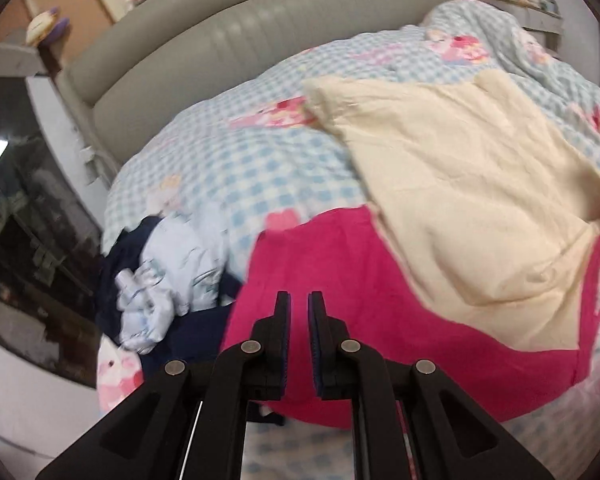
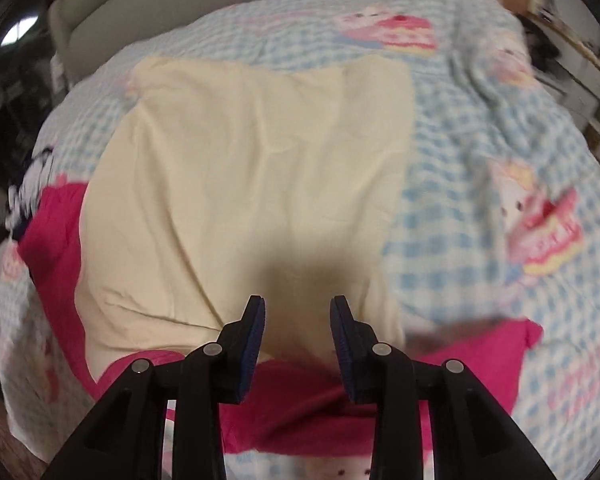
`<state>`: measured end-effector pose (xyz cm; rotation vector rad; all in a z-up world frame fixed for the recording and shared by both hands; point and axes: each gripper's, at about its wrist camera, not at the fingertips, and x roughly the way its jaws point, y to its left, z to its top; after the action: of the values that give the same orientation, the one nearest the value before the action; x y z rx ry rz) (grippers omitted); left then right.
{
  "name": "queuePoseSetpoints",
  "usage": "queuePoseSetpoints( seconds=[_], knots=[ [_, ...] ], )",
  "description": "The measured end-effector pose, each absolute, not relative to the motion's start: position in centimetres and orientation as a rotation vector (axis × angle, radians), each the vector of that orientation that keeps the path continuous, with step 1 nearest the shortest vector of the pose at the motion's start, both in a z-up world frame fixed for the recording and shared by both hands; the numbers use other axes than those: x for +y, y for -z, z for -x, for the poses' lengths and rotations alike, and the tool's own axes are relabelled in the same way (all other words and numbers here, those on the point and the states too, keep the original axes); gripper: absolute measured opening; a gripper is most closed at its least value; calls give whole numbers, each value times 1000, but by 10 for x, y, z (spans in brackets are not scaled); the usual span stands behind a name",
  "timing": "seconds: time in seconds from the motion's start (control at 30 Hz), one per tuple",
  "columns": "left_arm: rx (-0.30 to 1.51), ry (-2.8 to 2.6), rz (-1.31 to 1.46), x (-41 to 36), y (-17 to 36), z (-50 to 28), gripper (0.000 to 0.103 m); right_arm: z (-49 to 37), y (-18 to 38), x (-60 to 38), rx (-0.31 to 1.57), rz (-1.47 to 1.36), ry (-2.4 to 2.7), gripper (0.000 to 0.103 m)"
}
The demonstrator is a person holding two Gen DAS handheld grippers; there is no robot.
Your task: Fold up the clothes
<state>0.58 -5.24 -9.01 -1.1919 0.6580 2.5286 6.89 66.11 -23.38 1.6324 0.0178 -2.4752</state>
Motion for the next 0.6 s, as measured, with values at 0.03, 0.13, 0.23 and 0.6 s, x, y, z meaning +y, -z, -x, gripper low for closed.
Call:
queuePoseSetpoints(
  seconds=[0.03,0.13,0.23,0.6],
  knots=[
    [598,-2430,1221,-40,100,-6,9,-64,243,656,50,-1661,2444,33],
    [562,-2160,1283,0,139,-14,9,-103,257,598,19,-1770,2360,33],
    [624,-1954,1275,37,169,-36,9,-156,263,598,-40,-1811,2342,33],
    [515,-1601,1286,84,198,-74,6,-302,218,644,104,-1609,2153,39]
  ],
)
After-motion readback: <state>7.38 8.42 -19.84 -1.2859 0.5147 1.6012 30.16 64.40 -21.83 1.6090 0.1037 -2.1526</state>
